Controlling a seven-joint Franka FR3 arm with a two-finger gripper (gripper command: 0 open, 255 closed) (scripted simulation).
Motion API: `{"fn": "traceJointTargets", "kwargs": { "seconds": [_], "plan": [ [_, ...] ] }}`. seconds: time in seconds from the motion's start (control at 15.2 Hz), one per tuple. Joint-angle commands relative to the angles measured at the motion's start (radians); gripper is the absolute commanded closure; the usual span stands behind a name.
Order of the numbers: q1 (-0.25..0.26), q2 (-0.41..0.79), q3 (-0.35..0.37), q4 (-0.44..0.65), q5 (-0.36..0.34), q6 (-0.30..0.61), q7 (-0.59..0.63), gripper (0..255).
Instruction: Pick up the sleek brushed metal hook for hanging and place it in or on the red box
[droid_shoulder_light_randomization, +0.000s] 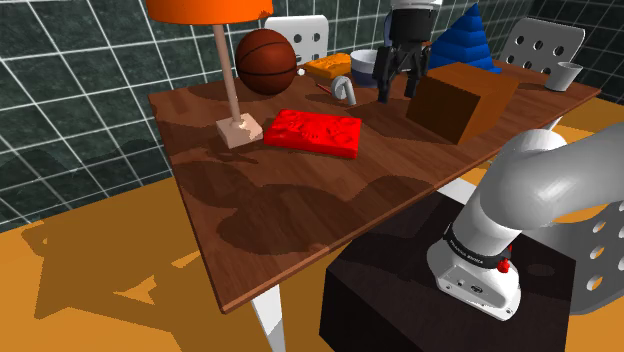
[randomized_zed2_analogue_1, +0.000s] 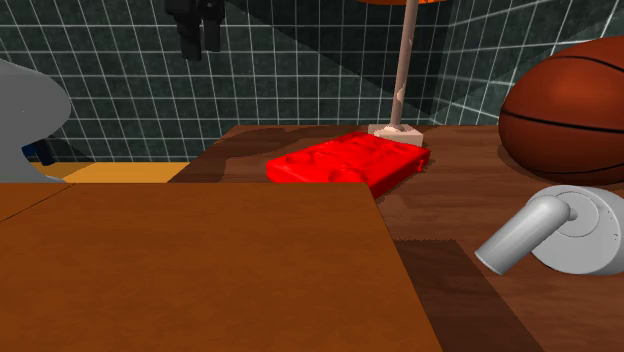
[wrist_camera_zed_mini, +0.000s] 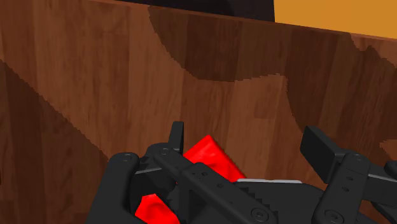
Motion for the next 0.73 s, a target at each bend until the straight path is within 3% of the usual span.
{"fn": "traceJointTargets", "kwargs": {
  "seconds": [0.0,0.66],
  "plan": [
    [0.000,0.000,0.000,0.000,0.000,0.000,0.000,0],
    [-0.039,0.366,-0.095,0.187,-0.087,0.146,-0.107,0]
  ]
}}
